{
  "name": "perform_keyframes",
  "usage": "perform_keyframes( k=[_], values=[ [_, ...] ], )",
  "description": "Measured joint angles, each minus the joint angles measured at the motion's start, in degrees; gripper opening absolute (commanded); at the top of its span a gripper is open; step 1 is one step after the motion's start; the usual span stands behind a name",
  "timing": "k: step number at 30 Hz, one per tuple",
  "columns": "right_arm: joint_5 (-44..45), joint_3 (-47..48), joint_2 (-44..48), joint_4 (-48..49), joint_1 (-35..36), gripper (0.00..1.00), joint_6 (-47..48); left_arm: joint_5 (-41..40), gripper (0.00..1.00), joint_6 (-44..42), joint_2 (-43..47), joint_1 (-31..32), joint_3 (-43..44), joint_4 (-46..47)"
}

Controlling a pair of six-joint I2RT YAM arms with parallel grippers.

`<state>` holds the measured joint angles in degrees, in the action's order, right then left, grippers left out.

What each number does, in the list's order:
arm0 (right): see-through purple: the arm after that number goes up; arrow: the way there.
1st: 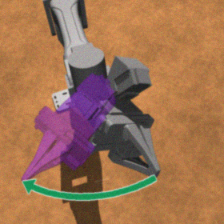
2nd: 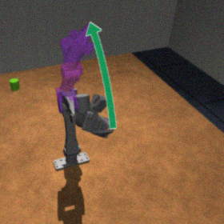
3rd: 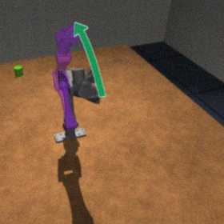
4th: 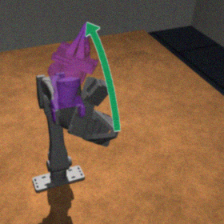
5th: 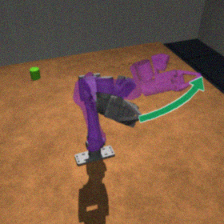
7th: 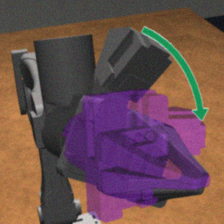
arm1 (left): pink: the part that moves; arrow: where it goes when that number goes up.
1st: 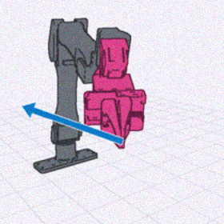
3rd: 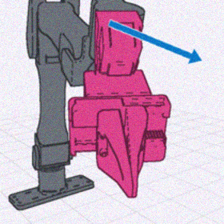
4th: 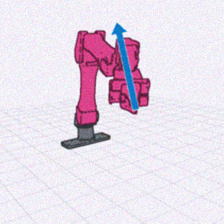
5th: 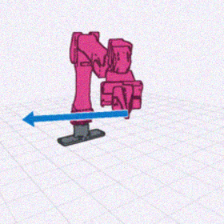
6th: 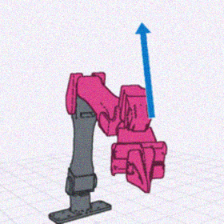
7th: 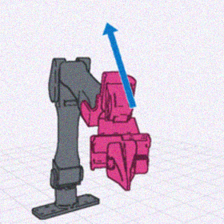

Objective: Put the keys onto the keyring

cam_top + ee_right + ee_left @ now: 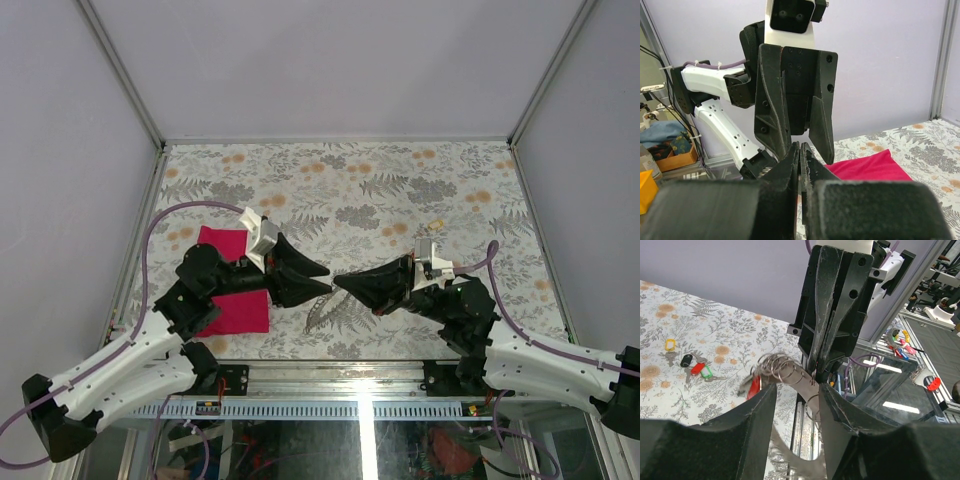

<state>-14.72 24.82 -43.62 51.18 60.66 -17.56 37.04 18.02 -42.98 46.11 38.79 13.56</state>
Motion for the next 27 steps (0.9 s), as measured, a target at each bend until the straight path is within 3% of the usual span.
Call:
perform_keyframes(
  k=[8, 19, 22, 25, 27],
  values=[
    [-0.6, 0.0, -0.3, 0.9, 0.0, 0.0, -0.4, 0.9, 0.39, 0.1, -1.4, 0.0, 0.9, 1.0],
    [-1.0, 0.0, -0.9, 1.9, 0.0, 0.0, -0.6, 3.4, 0.32, 0.4, -3.6, 0.0, 1.6, 1.7],
    [-1.0, 0.0, -1.2, 2.3, 0.0, 0.0, -0.7, 3.9, 0.22, 0.8, -3.7, 0.0, 1.7, 2.5],
    [-0.9, 0.0, -1.4, 2.3, 0.0, 0.0, -0.8, 4.4, 0.02, 1.2, -3.8, 0.0, 1.7, 3.0],
    [-0.7, 0.0, -1.4, 2.4, 0.0, 0.0, -0.9, 5.1, 0.0, 1.5, -3.8, 0.1, 1.8, 3.3]
  ],
)
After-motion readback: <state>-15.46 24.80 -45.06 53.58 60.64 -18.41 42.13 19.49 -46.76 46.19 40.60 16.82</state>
